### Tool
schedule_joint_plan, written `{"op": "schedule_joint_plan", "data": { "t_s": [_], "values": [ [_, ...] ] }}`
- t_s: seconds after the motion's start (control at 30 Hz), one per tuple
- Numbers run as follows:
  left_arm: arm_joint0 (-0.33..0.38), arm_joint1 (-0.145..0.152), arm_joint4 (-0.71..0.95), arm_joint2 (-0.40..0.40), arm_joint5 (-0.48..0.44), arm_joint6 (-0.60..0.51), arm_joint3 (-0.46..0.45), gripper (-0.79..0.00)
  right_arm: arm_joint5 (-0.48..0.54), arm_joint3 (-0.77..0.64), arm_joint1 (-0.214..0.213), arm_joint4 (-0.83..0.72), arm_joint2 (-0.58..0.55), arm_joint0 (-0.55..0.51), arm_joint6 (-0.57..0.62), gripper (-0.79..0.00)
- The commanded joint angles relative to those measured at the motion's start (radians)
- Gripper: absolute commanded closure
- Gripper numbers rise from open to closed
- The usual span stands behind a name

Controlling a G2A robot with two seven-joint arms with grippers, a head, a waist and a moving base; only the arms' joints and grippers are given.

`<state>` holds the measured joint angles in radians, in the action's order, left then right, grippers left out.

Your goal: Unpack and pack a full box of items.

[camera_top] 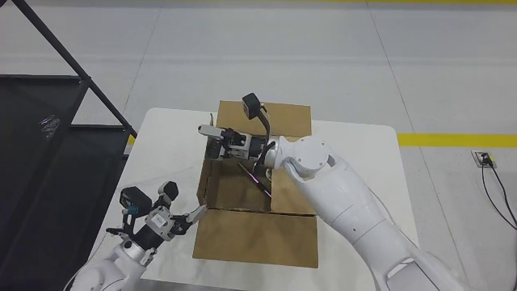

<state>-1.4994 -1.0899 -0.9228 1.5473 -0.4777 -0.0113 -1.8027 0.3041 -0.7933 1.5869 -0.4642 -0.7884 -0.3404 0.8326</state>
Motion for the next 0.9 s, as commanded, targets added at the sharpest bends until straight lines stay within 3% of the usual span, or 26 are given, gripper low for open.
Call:
{"op": "schedule_joint_plan", "data": {
  "t_s": [0.0,0.23,0.5,0.87],
  "values": [
    [0.014,-0.002,0.045,-0.002,0.018,-0.011,0.003,-0.785,0.018,0.004,0.010,-0.007,0.010,0.001,0.010,-0.785],
    [0.013,-0.004,0.136,0.039,0.040,-0.012,0.016,-0.785,0.102,0.035,0.033,-0.028,0.035,0.013,0.159,-0.785],
    [-0.002,0.000,0.173,0.106,0.041,-0.021,0.039,-0.785,0.175,0.081,0.025,-0.098,-0.012,0.021,0.361,-0.785],
    [-0.028,0.007,0.214,0.176,0.027,-0.080,0.129,-0.785,0.241,0.009,-0.059,-0.065,-0.201,-0.043,0.342,-0.785]
  ]
}}
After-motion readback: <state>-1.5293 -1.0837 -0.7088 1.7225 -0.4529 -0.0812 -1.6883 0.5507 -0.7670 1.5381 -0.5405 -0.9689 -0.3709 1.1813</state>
